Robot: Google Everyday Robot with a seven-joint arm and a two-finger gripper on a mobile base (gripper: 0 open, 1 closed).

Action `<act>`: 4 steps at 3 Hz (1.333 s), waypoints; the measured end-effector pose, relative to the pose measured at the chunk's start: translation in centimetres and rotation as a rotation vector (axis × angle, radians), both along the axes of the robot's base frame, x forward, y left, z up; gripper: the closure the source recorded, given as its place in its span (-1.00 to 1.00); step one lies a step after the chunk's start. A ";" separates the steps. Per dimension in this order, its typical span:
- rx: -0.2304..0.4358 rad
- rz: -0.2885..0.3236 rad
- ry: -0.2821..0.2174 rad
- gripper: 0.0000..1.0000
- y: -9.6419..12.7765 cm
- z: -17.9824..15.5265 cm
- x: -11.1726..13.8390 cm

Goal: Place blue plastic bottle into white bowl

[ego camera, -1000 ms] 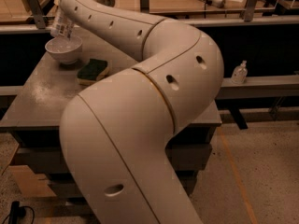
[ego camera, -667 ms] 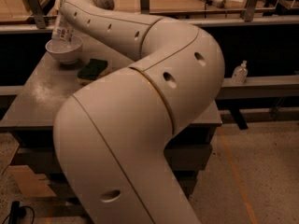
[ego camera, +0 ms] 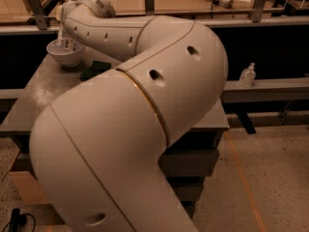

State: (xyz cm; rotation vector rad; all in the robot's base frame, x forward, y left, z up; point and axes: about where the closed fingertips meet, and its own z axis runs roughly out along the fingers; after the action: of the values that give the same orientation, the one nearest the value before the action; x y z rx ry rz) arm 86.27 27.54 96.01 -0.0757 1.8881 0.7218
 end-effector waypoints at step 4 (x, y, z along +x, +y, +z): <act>-0.049 -0.047 0.039 -1.00 -2.9 -1.2 -2.1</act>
Offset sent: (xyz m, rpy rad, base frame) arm -0.0320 -0.0070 -0.0207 -0.0403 0.0228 -0.0232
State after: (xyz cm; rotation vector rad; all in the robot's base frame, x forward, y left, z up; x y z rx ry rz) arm 84.15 24.67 94.78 -0.0483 1.9382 0.6495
